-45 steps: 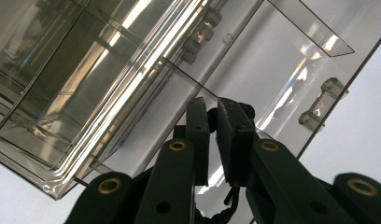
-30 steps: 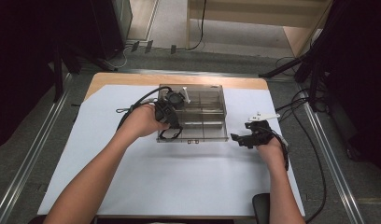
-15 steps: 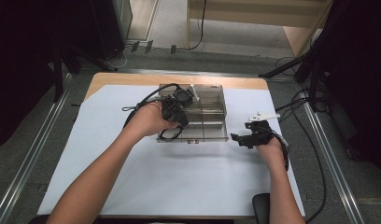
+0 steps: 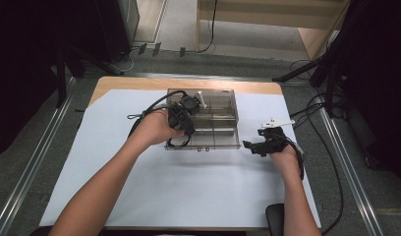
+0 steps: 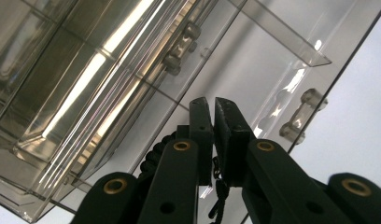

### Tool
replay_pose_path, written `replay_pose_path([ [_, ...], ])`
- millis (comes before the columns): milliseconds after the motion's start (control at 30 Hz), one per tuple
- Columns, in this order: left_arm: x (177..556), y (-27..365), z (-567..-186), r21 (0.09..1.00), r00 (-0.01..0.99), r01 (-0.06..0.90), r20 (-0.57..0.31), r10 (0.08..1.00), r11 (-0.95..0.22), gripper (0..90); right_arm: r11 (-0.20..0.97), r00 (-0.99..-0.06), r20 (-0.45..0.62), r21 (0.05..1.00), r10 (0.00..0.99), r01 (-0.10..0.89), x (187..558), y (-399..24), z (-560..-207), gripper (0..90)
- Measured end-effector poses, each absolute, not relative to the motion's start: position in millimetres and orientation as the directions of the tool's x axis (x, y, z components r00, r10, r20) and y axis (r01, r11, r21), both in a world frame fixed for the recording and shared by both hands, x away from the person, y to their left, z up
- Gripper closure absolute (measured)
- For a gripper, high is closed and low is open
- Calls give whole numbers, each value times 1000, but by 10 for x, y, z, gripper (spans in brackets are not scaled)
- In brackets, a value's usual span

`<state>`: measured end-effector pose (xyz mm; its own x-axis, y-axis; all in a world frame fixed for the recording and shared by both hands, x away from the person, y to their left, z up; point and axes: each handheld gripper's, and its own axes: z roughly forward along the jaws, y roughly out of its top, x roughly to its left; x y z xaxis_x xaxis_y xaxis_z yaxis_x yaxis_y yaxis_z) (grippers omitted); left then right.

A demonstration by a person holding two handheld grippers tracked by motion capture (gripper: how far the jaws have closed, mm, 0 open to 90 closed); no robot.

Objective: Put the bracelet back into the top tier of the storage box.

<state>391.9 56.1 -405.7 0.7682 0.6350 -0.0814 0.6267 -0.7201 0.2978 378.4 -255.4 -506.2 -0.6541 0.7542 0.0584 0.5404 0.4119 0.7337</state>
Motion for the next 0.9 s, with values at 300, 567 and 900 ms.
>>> replay_pose_path([
  [300,3919,653,-4125,291,759,641,-100,644,-710,865,413,-654,57,733,754,541,3785,-2552,-5065,183],
  [567,3906,695,-4091,303,761,642,-138,634,-704,834,411,-653,61,732,755,543,3785,-2553,-5067,183],
  [900,3857,864,-3946,327,732,673,-166,660,-664,586,411,-652,59,732,756,543,3785,-2554,-5067,183],
])
